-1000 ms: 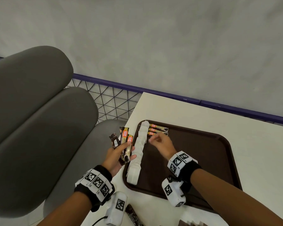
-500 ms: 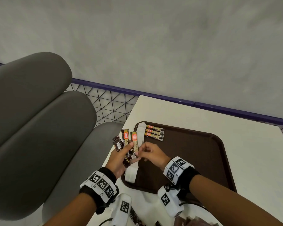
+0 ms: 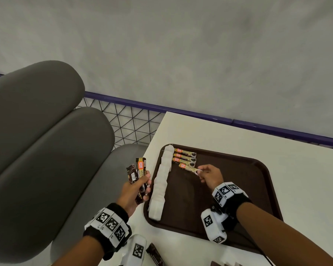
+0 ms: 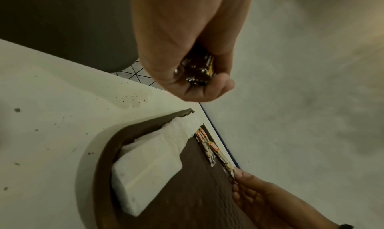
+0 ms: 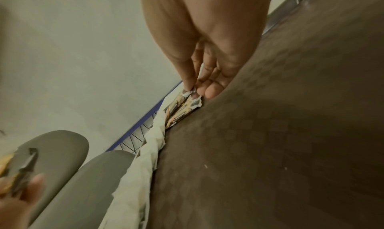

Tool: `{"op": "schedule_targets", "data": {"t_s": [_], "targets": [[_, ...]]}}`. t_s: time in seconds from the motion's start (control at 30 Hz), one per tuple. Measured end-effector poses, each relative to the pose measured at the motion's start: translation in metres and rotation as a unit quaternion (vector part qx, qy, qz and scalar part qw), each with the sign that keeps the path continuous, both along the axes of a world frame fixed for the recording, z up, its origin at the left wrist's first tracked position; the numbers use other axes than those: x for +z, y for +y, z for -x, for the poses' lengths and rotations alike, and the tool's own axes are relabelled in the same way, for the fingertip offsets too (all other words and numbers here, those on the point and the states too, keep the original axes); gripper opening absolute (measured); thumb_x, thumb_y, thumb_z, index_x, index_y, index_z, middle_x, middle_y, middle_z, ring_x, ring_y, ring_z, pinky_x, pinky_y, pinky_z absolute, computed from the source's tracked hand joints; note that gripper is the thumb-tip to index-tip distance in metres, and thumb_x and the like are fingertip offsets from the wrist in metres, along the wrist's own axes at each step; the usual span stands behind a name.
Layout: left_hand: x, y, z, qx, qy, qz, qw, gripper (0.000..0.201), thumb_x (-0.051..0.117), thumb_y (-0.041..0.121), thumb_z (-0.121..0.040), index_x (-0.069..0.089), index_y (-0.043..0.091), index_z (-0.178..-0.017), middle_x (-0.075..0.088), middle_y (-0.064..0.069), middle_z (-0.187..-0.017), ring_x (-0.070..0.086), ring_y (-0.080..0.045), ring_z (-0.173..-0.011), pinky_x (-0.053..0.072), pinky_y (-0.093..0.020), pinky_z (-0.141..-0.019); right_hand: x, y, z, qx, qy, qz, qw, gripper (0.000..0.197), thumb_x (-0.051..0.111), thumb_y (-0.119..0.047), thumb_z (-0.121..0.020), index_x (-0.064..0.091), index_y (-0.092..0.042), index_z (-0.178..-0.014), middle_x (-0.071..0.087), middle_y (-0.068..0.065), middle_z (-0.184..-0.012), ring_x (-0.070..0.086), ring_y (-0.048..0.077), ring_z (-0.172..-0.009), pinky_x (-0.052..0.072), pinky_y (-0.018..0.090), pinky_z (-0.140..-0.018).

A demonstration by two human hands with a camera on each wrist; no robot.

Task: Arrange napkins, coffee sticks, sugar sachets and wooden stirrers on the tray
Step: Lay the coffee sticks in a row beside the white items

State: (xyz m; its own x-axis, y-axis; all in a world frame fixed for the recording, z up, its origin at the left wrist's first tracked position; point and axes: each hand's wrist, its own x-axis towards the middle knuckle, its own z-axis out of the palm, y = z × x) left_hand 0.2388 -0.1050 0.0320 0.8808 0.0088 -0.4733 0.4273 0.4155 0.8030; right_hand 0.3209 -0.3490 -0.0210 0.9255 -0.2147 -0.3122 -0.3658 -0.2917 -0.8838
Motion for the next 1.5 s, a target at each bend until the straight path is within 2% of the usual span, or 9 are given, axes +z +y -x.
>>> {"op": "schedule_targets", "data": {"t_s": [0.17, 0.3, 0.47, 0.57, 0.77, 0.9, 1.13, 1.33, 1.5], "targets": [[-0.006, 0.006, -0.002, 0.001, 0.008, -0.002, 1.000, 0.015, 0.062, 0.019, -0.087, 0.059, 0.016, -0.101, 0.058, 0.000, -0.070, 0.049, -0.009, -0.052, 0.037, -0.018, -0.040, -0.009, 0.008, -0.009, -0.032, 0.026, 0.051, 0.998, 0.020, 0.067, 0.000, -0.080, 0.052, -0.012, -0.073, 0.058, 0.007, -0.068, 0.053, 0.015, -0.055, 0.044, 0.010, -0.041], [-0.010, 0.009, -0.001, -0.002, 0.014, -0.011, 1.000, 0.018, 0.063, 0.018, -0.087, 0.059, 0.015, -0.105, 0.058, 0.001, -0.070, 0.049, -0.009, -0.053, 0.036, -0.018, -0.040, -0.011, 0.016, -0.019, -0.057, 0.040, 0.089, 0.994, 0.022, 0.071, -0.003, -0.076, 0.055, -0.013, -0.066, 0.063, 0.012, -0.083, 0.057, 0.024, -0.074, 0.048, 0.030, -0.064], [-0.014, 0.015, -0.002, -0.002, 0.022, -0.018, 1.000, 0.026, 0.064, 0.020, -0.086, 0.059, 0.013, -0.111, 0.059, -0.001, -0.073, 0.050, -0.010, -0.056, 0.039, -0.019, -0.041, -0.010, 0.020, -0.027, -0.041, 0.044, 0.106, 0.993, 0.009, 0.068, -0.003, -0.079, 0.062, -0.010, -0.080, 0.065, 0.016, -0.096, 0.059, 0.023, -0.080, 0.041, 0.023, -0.070], [-0.015, 0.017, -0.003, -0.001, 0.024, -0.021, 0.999, 0.028, 0.063, 0.019, -0.086, 0.059, 0.012, -0.114, 0.060, -0.001, -0.074, 0.051, -0.010, -0.056, 0.040, -0.019, -0.041, -0.013, 0.021, -0.031, -0.039, 0.042, 0.106, 0.993, 0.021, 0.065, 0.001, -0.080, 0.059, -0.014, -0.066, 0.068, 0.019, -0.098, 0.061, 0.023, -0.079, 0.045, 0.022, -0.071], [-0.016, 0.018, -0.004, -0.005, 0.030, -0.022, 0.999, 0.032, 0.064, 0.019, -0.085, 0.059, 0.011, -0.116, 0.061, -0.001, -0.074, 0.053, -0.011, -0.057, 0.041, -0.020, -0.042, -0.016, 0.022, -0.034, -0.067, 0.040, 0.113, 0.991, 0.031, 0.056, 0.006, -0.084, 0.048, -0.015, -0.063, 0.056, 0.011, -0.087, 0.048, 0.007, -0.055, 0.039, 0.009, -0.045], [-0.016, 0.017, -0.003, -0.013, 0.032, -0.023, 0.999, 0.031, 0.064, 0.019, -0.085, 0.061, 0.013, -0.116, 0.063, -0.002, -0.078, 0.057, -0.013, -0.061, 0.044, -0.022, -0.045, -0.018, 0.023, -0.033, -0.067, 0.048, 0.120, 0.989, 0.029, 0.064, 0.003, -0.081, 0.046, -0.017, -0.068, 0.059, 0.014, -0.089, 0.054, 0.020, -0.069, 0.040, 0.022, -0.056], [-0.011, 0.013, -0.002, -0.033, 0.027, -0.026, 0.999, 0.024, 0.061, 0.020, -0.088, 0.062, 0.019, -0.112, 0.071, -0.003, -0.089, 0.067, -0.013, -0.071, 0.054, -0.025, -0.054, -0.013, 0.023, -0.024, -0.073, 0.012, 0.105, 0.992, 0.015, 0.063, -0.001, -0.082, 0.053, -0.009, -0.088, 0.055, 0.004, -0.074, 0.052, 0.017, -0.068, 0.038, 0.022, -0.058], [-0.001, 0.006, 0.001, -0.049, 0.012, 0.002, 0.999, 0.020, 0.056, 0.018, -0.092, 0.059, 0.018, -0.112, 0.071, -0.006, -0.094, 0.067, -0.015, -0.073, 0.056, -0.027, -0.057, 0.006, 0.036, -0.003, -0.016, -0.055, 0.068, 0.996, 0.011, 0.061, -0.004, -0.083, 0.059, -0.003, -0.094, 0.056, 0.002, -0.080, 0.052, 0.015, -0.075, 0.035, 0.007, -0.056], [0.004, -0.003, 0.004, -0.057, -0.010, -0.016, 0.998, 0.027, 0.057, 0.021, -0.091, 0.055, 0.019, -0.118, 0.071, -0.008, -0.104, 0.069, -0.013, -0.075, 0.055, -0.026, -0.055, 0.029, 0.067, 0.020, 0.160, -0.021, -0.023, 0.987, 0.006, 0.058, -0.016, -0.089, 0.062, -0.020, -0.088, 0.058, -0.011, -0.088, 0.053, 0.007, -0.083, 0.040, 0.015, -0.066]]}}
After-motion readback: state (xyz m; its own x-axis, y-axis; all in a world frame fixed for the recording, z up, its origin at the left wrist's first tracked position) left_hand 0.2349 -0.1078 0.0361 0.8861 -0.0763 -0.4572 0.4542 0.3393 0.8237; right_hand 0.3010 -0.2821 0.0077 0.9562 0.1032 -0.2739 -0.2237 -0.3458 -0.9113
